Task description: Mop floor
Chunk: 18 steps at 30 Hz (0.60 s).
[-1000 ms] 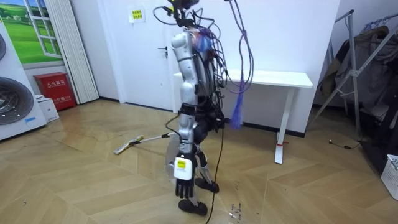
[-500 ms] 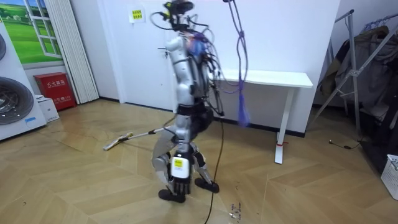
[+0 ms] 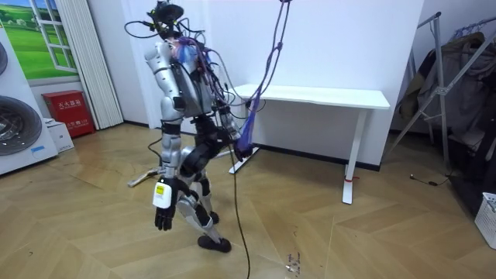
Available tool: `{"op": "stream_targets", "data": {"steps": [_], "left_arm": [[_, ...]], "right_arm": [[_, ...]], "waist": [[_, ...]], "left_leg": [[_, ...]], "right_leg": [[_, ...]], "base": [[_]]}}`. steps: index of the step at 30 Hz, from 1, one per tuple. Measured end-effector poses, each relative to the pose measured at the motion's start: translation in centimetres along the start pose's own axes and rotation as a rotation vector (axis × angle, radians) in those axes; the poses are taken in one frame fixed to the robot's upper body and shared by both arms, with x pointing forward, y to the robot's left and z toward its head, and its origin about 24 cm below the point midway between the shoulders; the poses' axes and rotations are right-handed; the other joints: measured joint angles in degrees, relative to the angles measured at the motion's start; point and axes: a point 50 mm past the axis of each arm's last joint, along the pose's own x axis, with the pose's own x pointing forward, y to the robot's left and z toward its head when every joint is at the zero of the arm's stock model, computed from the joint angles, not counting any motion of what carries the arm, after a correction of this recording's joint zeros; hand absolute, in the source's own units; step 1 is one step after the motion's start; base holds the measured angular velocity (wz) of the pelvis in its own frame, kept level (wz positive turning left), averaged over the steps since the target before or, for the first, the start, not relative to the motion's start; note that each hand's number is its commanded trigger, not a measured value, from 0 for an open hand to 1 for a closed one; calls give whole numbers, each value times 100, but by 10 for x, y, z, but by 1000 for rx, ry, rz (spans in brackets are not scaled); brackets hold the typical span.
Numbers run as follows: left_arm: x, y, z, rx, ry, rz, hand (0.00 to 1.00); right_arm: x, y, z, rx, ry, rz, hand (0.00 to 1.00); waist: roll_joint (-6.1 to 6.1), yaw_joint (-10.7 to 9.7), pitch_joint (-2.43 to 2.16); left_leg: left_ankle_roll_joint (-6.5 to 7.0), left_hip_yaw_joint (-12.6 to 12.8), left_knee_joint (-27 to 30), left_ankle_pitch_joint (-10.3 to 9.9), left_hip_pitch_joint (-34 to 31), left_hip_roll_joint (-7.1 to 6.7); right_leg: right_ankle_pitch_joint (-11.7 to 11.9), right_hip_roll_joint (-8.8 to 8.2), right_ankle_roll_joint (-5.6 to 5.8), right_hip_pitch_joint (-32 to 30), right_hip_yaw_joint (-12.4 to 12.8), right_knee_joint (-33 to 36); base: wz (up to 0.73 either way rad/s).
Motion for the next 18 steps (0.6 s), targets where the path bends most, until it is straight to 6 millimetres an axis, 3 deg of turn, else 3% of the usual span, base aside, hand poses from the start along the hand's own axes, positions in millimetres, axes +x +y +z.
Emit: {"op": "stream_targets", "data": {"steps": [1,2,3,4,5,6,7,8,9,10,11,12,13,14,15,16,17,18], "left_arm": [[0,1,-2,-12,13,10,0],[0,4,-3,-19,18,19,0],[0,5,-3,-25,20,23,0],[1,7,-4,-47,25,33,0],[1,9,-2,-48,14,37,0],[1,10,-2,-47,8,39,0],[1,13,-2,-41,-1,44,0],[1,17,0,-37,-10,49,0],[1,18,-2,-36,-11,48,0],[0,19,-6,-36,-7,39,0],[-1,17,-12,-29,5,28,0],[-2,17,-14,-28,9,20,0],[-2,17,-18,-20,23,4,0],[-2,15,-19,-13,25,-10,0],[-2,13,-16,-14,17,-14,0],[-2,11,-14,-13,5,-20,0],[-2,8,-9,-12,-7,-25,0],[-2,7,-7,-6,-15,-25,0]], "right_arm": [[-1,-4,12,-3,-19,-11,100],[-4,-9,28,-1,-41,-22,100],[-6,-13,37,2,-55,-29,100],[-11,-20,61,11,-106,-40,100],[-20,-29,89,24,-175,-46,100],[-25,-31,103,29,-215,-45,100],[-35,-36,128,37,-290,-50,100],[-44,-38,148,50,-371,-39,100],[-48,-37,156,56,-406,-29,100],[-51,-36,162,72,-442,-11,100],[-51,-35,162,84,-441,3,100],[-49,-35,159,89,-432,12,100],[-42,-34,144,99,-398,23,100],[-32,-37,122,104,-342,20,100],[-27,-40,110,104,-310,12,100],[-18,-44,82,103,-232,-8,100],[-9,-47,50,87,-139,-31,100],[-6,-48,34,74,-100,-40,100]], "waist": [[-14,78,14],[-73,159,27],[-124,203,20],[-269,349,31],[-383,439,72],[-411,480,77],[-462,573,107],[-483,653,120],[-512,686,136],[-555,770,159],[-537,831,149],[-509,834,139],[-480,793,124],[-459,696,90],[-440,673,89],[-406,579,79],[-359,486,39],[-318,439,7]], "left_leg": [[-208,70,648,110,-129,165],[-518,87,1444,496,-360,298],[-579,103,1815,758,-485,322],[-640,179,2443,1462,-783,382],[-690,193,2927,2198,-1107,396],[-725,192,3108,2354,-1265,404],[-659,203,3305,2250,-1649,506],[-616,214,3132,2018,-2014,581],[-592,192,2890,1887,-2134,582],[-590,177,2042,1663,-2220,563],[-599,149,878,1647,-2135,584],[-597,128,285,1686,-2042,603],[-286,242,-18,1773,-1926,622],[-8,315,-21,1594,-1758,479],[86,336,-27,1505,-1674,383],[239,390,-24,1341,-1488,193],[346,428,-22,1153,-1302,11],[385,431,-20,1070,-1239,-58]], "right_leg": [[-211,47,-113,123,-92,213],[-470,86,-229,241,-123,477],[-606,113,-248,269,-89,613],[-862,138,-285,292,-11,845],[-1030,157,-316,342,20,981],[-1083,181,-309,362,35,1022],[-1211,244,-336,407,36,1085],[-1340,290,-350,503,35,1114],[-1424,290,-346,590,37,1109],[-1579,290,-285,841,48,1053],[-1736,282,-231,1125,25,942],[-1826,282,-197,1282,14,881],[-2007,229,-63,1585,1,781],[-2113,101,82,1844,-22,654],[-2118,27,107,1935,-4,653],[-2076,-141,195,2056,19,748],[-1892,-292,495,2083,34,1064],[-1725,-351,561,2034,55,1268]], "base": [[-8],[-13],[-23],[-19],[-17],[-13],[-15],[-11],[0],[8],[7],[11],[42],[54],[64],[49],[43],[24]]}}
